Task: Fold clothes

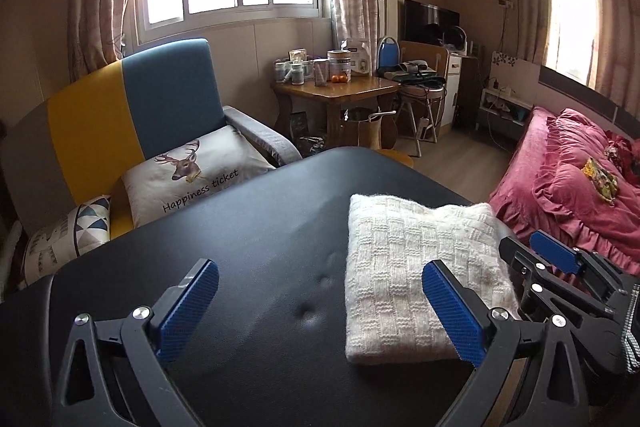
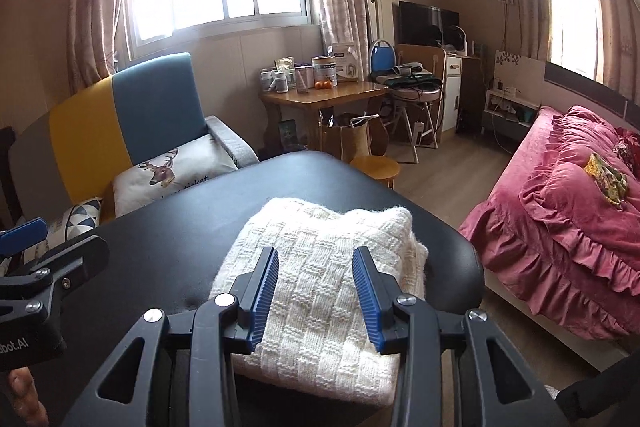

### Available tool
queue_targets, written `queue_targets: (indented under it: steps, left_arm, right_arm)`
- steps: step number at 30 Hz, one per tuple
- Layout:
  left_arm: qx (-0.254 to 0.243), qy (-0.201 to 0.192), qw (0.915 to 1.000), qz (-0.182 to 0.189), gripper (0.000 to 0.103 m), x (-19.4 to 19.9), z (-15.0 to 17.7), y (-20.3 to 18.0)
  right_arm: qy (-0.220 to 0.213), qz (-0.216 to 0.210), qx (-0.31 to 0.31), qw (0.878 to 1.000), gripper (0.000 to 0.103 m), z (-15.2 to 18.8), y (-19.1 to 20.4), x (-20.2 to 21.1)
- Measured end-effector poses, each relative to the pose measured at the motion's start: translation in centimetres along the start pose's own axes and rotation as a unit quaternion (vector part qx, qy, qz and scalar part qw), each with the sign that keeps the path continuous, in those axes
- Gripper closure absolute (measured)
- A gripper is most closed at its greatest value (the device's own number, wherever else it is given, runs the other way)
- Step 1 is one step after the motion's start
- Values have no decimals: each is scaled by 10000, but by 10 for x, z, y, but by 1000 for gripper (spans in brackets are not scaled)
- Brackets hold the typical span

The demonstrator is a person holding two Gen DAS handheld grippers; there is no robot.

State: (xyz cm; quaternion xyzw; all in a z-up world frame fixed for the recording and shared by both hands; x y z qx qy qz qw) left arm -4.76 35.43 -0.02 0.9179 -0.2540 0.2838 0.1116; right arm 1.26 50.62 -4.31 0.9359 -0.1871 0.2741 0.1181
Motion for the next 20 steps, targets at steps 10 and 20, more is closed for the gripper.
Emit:
queue_targets:
  steps: [10, 20]
  left_arm:
    - [42, 205, 9997, 156, 1, -7, 6, -3]
    - [-47, 161, 9994, 311, 1, -12, 11, -10]
  right_arm:
    - [63, 71, 82, 9999, 64, 2, -1, -5]
    - [304, 34, 214, 9993, 64, 16, 3, -16]
Point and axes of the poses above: each gripper's, at about its wrist camera, not at the fingertips, and x roughly against the way its jaws point, y to its left, z to its underside, the point moved 9 cm from there along -x, roughly the way its jaws point, and after that the axes turned 4 degrees about -z, right-handed, at the moved point
